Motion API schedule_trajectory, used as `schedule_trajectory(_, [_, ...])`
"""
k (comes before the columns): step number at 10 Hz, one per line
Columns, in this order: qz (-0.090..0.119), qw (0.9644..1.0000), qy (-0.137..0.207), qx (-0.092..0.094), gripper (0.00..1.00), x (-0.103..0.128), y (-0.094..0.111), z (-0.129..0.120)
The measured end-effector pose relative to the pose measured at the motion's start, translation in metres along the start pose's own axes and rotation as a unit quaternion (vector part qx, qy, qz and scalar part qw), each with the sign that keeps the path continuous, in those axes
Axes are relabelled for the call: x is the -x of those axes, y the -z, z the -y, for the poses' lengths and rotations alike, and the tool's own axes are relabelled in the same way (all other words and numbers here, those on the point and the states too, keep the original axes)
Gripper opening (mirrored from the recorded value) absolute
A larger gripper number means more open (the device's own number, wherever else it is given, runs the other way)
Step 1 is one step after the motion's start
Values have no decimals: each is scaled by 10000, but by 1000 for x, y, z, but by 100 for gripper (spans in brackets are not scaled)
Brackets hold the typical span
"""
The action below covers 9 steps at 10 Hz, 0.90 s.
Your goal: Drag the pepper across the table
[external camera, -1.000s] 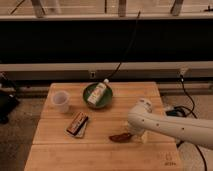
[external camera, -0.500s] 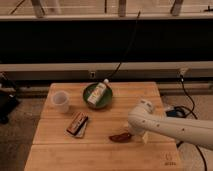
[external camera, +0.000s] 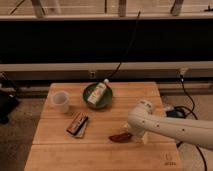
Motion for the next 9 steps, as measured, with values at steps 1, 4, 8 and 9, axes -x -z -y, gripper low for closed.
schedule_trajectory(1, [56, 10000, 23, -7, 80, 5, 1, 1])
schedule_trajectory(4, [202, 9998, 44, -33, 80, 14, 1, 1])
schedule_trajectory(8, [364, 9993, 27, -110, 53, 18, 1, 5])
schedule_trajectory(9, [387, 9992, 8, -135, 44, 18, 2, 5])
